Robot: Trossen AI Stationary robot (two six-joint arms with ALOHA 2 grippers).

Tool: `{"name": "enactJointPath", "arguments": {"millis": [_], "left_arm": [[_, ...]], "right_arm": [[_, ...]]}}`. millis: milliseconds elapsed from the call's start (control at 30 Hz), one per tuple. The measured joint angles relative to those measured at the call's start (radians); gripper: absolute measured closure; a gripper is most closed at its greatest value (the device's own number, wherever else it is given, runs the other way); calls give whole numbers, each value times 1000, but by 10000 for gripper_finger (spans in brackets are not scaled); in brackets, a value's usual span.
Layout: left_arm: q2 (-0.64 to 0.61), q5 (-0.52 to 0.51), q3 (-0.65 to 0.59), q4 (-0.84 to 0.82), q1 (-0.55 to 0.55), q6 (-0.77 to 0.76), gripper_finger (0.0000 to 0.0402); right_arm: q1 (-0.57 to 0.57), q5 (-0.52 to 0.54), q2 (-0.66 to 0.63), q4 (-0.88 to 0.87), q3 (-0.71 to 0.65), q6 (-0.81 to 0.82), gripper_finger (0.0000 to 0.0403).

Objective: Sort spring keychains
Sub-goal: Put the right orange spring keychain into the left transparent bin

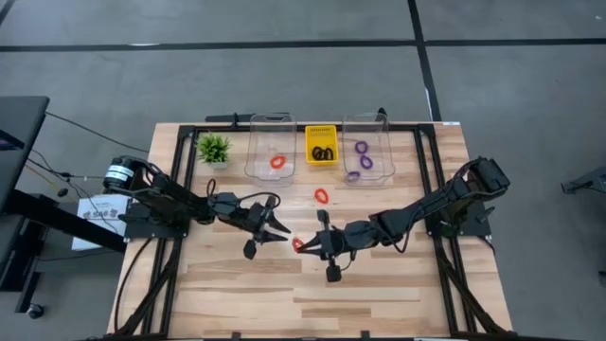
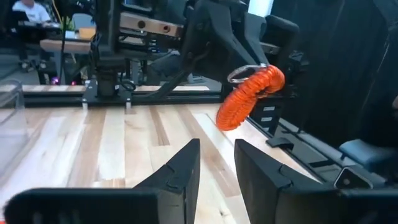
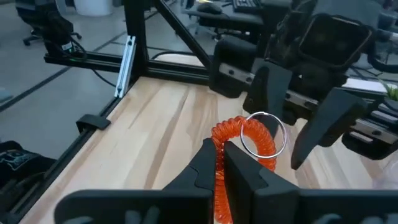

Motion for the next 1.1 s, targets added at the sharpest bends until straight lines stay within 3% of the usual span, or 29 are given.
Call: {"name": "enactJointPath", "arguments": {"millis": [467,1100], "left_arm": [[0,0,0,0,0,252,305],[-1,-53,0,-1,0,257,305]], "right_arm": [[-71,-96,0,48,0,0,395],[-87,-159,17,116,0,0,395]]}}
